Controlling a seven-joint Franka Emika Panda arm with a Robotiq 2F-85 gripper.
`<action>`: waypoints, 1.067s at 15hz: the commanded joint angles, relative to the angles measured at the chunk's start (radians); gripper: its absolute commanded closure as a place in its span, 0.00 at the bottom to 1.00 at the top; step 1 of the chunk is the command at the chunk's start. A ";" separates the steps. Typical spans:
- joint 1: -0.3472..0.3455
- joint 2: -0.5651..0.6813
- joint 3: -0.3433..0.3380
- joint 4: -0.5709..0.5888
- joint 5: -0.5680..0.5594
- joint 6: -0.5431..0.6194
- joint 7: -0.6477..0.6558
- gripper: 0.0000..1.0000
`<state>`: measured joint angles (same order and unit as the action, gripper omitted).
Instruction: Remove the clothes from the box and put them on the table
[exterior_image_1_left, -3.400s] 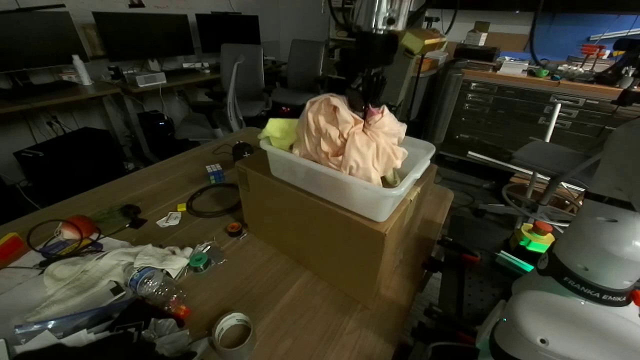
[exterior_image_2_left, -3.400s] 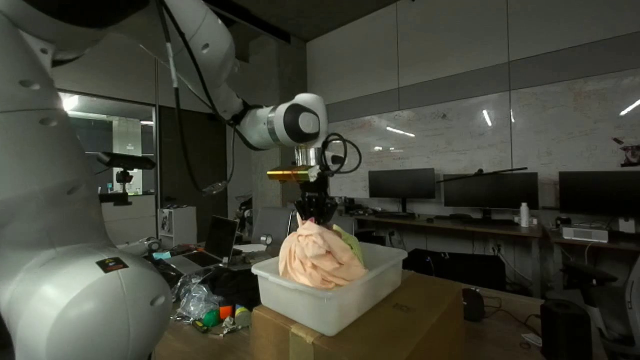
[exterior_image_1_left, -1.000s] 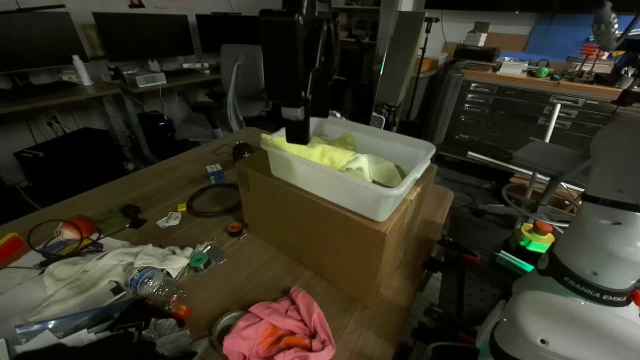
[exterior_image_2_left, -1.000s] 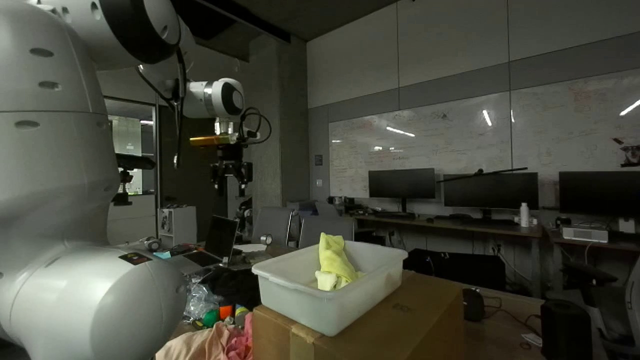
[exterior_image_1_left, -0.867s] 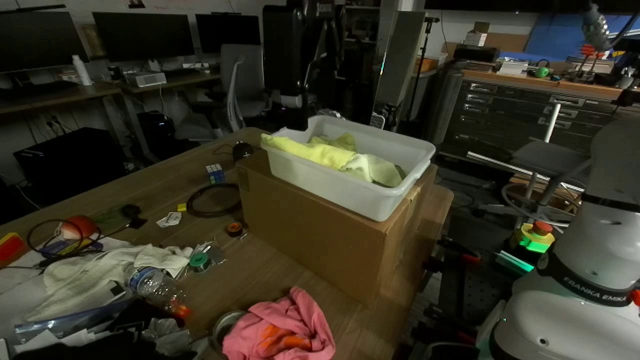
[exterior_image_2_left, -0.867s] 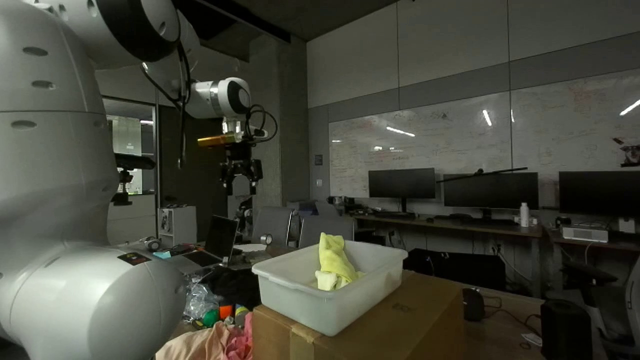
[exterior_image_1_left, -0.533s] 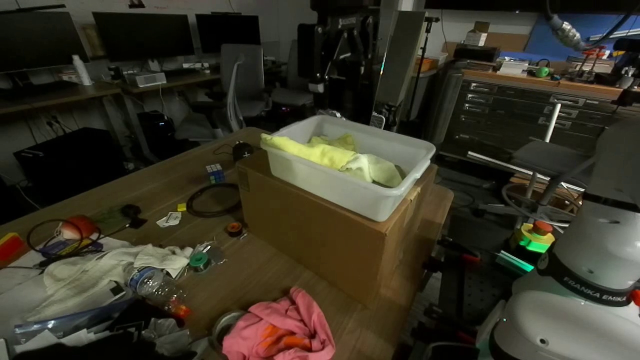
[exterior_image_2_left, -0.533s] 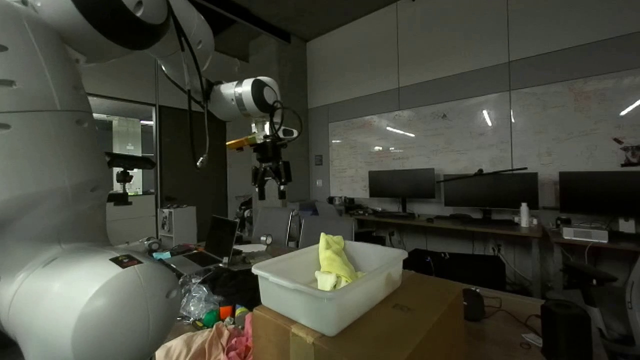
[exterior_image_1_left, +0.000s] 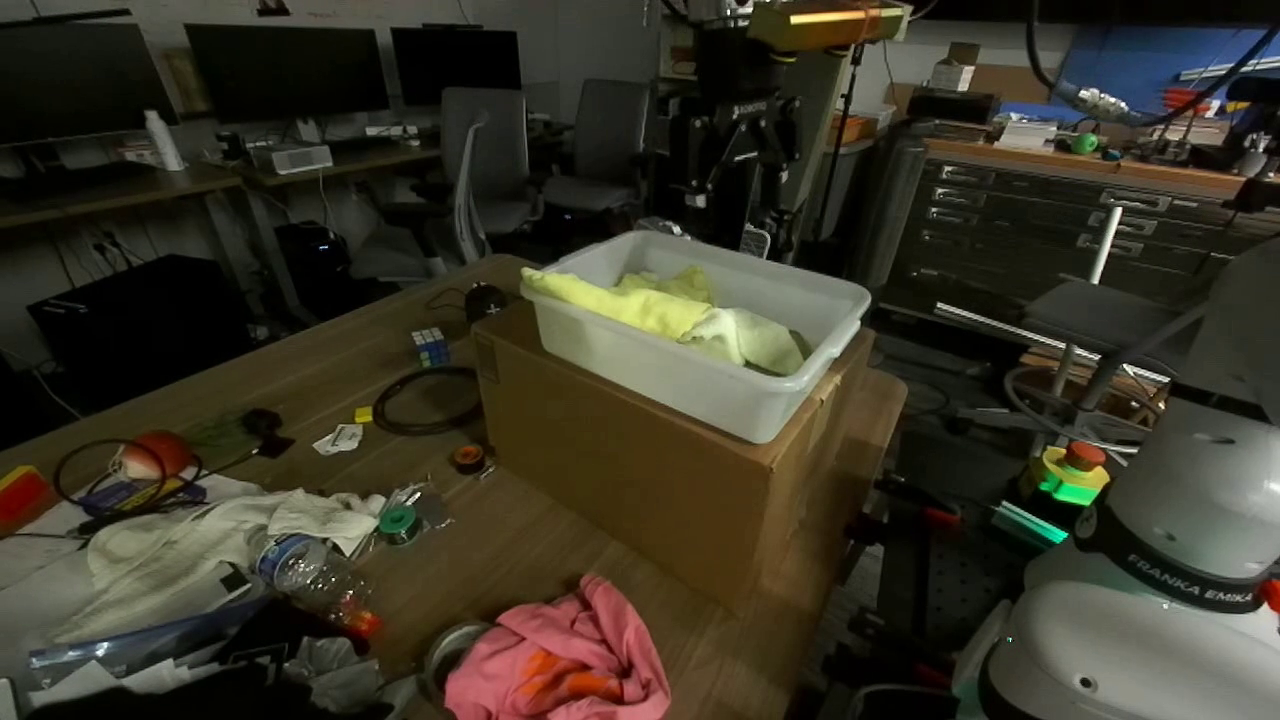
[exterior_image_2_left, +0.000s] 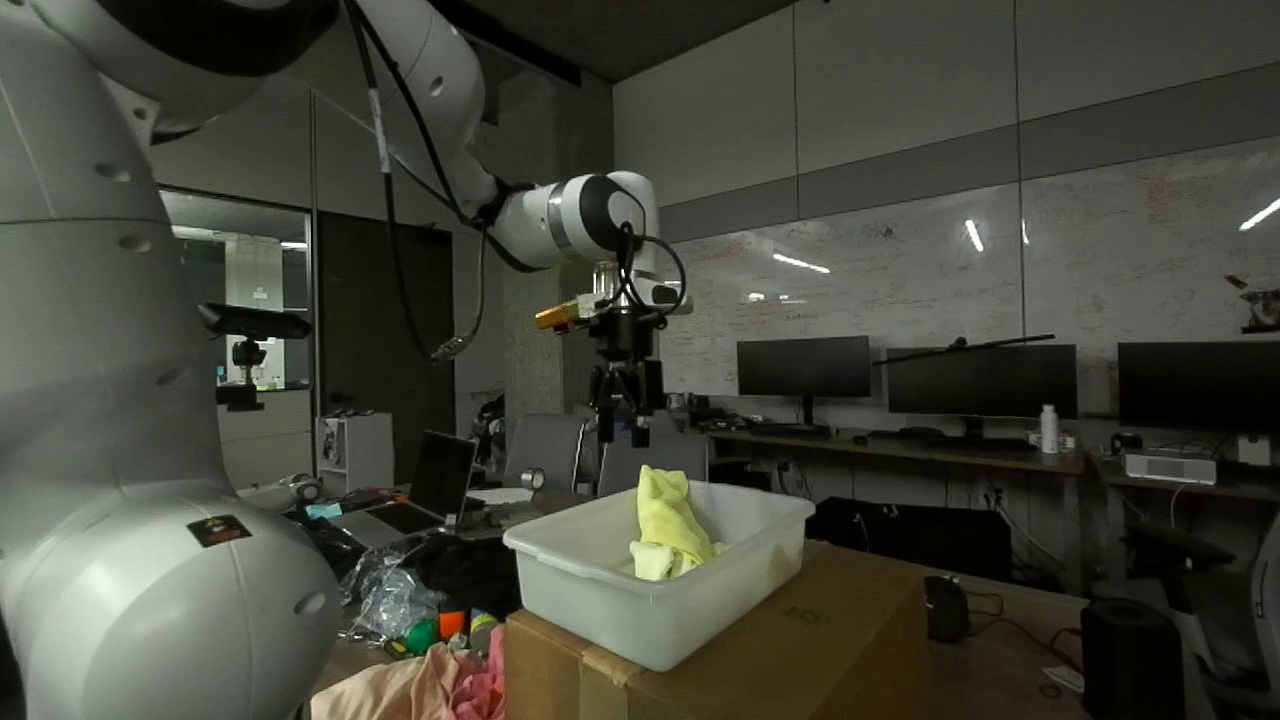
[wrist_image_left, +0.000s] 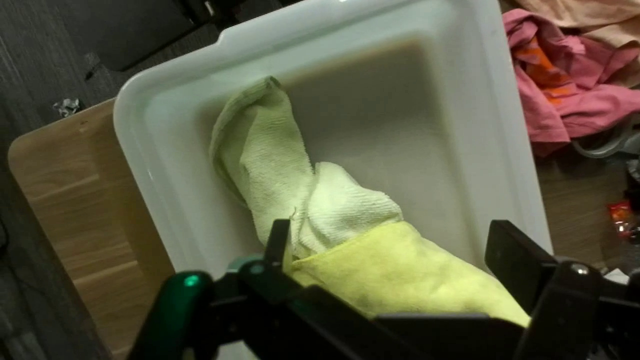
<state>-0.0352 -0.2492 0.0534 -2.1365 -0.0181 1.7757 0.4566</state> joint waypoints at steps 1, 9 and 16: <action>-0.008 0.022 -0.023 -0.021 -0.014 0.041 -0.086 0.00; 0.008 0.098 -0.031 -0.006 -0.180 0.089 -0.389 0.00; 0.007 0.145 -0.049 -0.037 -0.064 0.351 -0.433 0.00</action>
<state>-0.0368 -0.1257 0.0280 -2.1697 -0.1294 2.0385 0.0760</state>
